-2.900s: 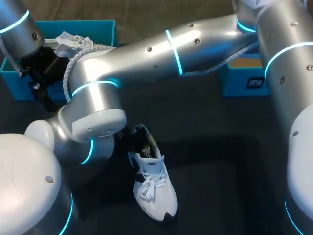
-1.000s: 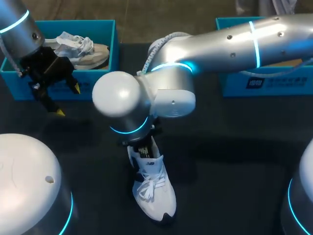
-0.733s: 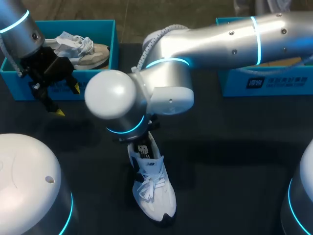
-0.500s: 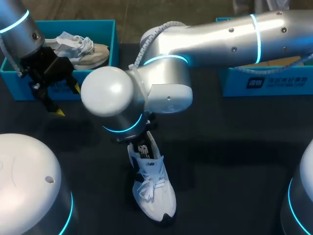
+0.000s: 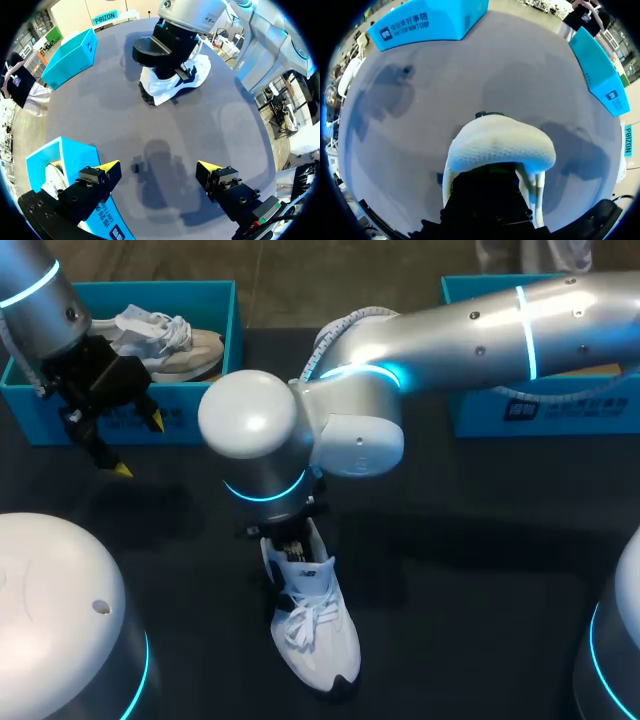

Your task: Take the shoe out of the shoebox, open the shoe tongue, remove and reinsert the insole, then place the shoe into the shoebox

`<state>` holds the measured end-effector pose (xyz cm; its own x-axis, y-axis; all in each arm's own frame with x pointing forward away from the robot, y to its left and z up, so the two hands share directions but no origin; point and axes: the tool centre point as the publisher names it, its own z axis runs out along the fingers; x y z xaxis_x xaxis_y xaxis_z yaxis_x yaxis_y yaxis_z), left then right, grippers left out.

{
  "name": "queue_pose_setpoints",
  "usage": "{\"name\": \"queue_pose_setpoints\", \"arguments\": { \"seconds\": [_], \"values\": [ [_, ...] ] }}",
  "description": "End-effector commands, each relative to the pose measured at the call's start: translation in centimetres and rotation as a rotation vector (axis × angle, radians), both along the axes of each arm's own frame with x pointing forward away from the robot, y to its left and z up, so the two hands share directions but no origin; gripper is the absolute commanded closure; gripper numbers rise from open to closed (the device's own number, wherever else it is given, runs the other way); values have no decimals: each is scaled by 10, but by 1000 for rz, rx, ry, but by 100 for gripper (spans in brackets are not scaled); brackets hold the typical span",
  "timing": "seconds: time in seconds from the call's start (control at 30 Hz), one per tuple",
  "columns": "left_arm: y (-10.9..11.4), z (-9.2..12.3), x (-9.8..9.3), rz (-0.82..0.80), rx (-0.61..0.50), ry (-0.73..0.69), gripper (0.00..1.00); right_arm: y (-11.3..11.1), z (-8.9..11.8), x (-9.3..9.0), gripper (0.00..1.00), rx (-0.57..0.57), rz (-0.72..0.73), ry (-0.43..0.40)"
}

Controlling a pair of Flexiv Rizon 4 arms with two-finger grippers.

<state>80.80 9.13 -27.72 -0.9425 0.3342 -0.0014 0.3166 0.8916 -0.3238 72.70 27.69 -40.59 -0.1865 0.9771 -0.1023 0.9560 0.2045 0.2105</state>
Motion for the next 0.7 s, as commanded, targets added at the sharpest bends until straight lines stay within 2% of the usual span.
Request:
{"name": "queue_pose_setpoints", "arguments": {
  "seconds": [0.03, 0.27, 0.53, 0.7],
  "values": [
    [0, 0, 0, 0, 2, 0, 0, -4, -9, -10, 100, -13, -8, 0],
    [0, 0, 0, 0, 2, 0, 0, -7, 0, -19, 100, -28, -12, -1],
    [0, 0, 0, 0, 2, 0, 0, -3, 15, -12, 100, -22, 12, -37],
    [0, 0, 0, 0, 2, 0, 0, 1, 6, -4, 100, 1, 33, -15]
  ]
}}
